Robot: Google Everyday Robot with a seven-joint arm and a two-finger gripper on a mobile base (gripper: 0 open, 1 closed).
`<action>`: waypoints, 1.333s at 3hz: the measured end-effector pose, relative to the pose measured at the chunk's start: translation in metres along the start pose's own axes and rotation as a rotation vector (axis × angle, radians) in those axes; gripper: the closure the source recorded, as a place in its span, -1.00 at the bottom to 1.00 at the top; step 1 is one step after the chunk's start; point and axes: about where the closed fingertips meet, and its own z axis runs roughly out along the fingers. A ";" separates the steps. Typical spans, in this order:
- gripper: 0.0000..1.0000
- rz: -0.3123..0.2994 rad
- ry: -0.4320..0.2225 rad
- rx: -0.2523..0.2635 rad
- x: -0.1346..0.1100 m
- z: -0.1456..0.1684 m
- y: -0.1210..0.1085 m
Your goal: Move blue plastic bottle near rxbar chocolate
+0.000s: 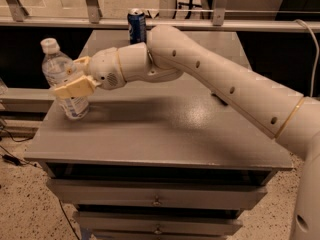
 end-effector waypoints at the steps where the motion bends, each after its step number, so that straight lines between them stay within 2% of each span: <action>1: 1.00 -0.026 0.080 0.132 0.001 -0.078 -0.020; 2: 1.00 -0.066 0.126 0.224 -0.007 -0.134 -0.041; 4: 1.00 -0.092 0.131 0.252 -0.016 -0.152 -0.049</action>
Offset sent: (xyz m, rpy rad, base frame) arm 0.0875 -0.1982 0.0580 -0.1568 -0.1954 -0.3254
